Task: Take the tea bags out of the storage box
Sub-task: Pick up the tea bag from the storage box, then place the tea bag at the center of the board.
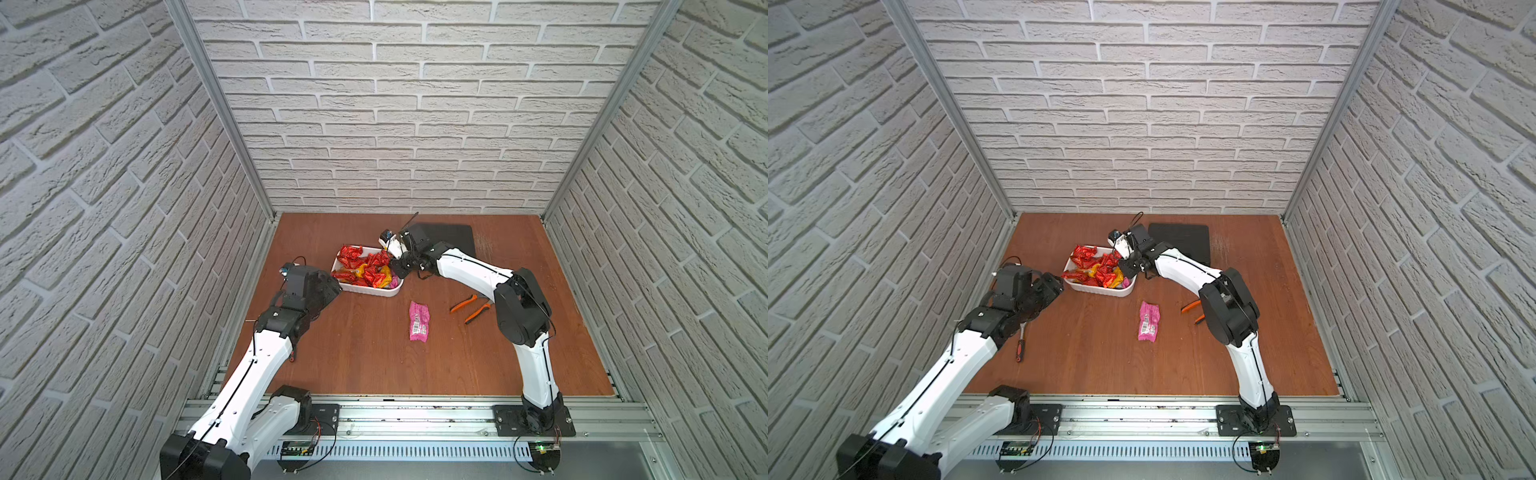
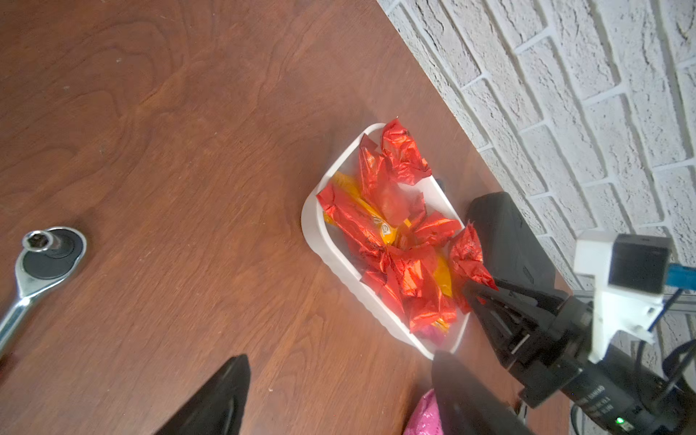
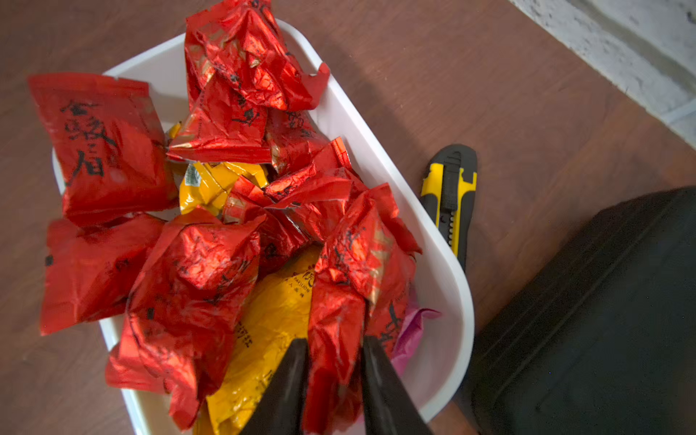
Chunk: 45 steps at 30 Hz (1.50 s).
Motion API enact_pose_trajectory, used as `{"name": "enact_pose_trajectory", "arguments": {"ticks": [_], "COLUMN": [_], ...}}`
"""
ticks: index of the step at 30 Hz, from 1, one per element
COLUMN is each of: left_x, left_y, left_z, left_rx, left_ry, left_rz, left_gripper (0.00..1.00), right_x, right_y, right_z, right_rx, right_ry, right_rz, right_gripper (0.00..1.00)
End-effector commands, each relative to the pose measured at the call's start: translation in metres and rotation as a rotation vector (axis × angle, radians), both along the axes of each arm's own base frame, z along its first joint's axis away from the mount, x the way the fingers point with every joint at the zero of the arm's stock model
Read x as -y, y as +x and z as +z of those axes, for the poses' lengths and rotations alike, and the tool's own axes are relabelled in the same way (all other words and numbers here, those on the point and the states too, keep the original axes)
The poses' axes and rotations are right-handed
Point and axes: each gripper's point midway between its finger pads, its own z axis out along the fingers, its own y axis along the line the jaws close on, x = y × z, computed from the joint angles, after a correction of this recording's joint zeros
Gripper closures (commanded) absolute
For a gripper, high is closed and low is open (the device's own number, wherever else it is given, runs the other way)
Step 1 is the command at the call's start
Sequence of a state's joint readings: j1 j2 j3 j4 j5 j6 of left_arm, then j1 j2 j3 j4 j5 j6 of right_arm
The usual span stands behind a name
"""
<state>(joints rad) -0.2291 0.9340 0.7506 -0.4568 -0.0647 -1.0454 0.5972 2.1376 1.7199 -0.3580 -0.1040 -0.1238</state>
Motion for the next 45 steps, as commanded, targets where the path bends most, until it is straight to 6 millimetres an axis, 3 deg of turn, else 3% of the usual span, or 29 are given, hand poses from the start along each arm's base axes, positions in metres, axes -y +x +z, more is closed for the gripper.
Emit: {"name": "enact_pose_trajectory", "arguments": {"ticks": [1,7,9,13,16,22,28,38,40,42,45], "left_x": [-0.001,0.001,0.002,0.004,0.007,0.012,0.019,0.03,0.032,0.033,0.034], "left_y": [0.004,0.006,0.007,0.006,0.006,0.009,0.015,0.011,0.009,0.009,0.008], "left_z": [0.015,0.017,0.017,0.015,0.012,0.006,0.002,-0.001,-0.003,-0.003,-0.004], "left_rx": [0.044,0.045,0.045,0.035,0.024,0.008,-0.016,-0.049,-0.059,-0.066,-0.077], "left_ry": [-0.017,-0.034,-0.036,-0.047,-0.057,-0.083,-0.095,-0.078,-0.074,-0.066,-0.04], "left_rz": [0.012,0.01,0.008,-0.003,-0.01,-0.015,-0.025,-0.039,-0.042,-0.044,-0.05], "left_gripper": [0.19,0.19,0.2,0.2,0.2,0.21,0.21,0.23,0.23,0.23,0.24], "right_x": [-0.008,-0.002,0.006,0.032,0.062,0.13,0.159,0.148,0.144,0.139,0.127], "right_y": [0.003,-0.014,-0.025,-0.055,-0.085,-0.155,-0.198,-0.185,-0.187,-0.192,-0.2], "right_z": [0.032,0.071,0.092,0.102,0.093,0.048,0.004,-0.036,-0.043,-0.047,-0.04], "right_rx": [0.057,0.073,0.085,0.06,0.014,-0.095,-0.156,-0.109,-0.112,-0.113,-0.121], "right_ry": [0.038,0.102,0.135,0.145,0.105,-0.012,-0.066,-0.112,-0.149,-0.17,-0.131], "right_rz": [0.014,0.006,-0.011,-0.073,-0.138,-0.28,-0.353,-0.363,-0.331,-0.294,-0.242], "right_gripper": [0.83,0.92,0.93,0.94,0.94,0.94,0.93,0.91,0.85,0.72,0.58]}}
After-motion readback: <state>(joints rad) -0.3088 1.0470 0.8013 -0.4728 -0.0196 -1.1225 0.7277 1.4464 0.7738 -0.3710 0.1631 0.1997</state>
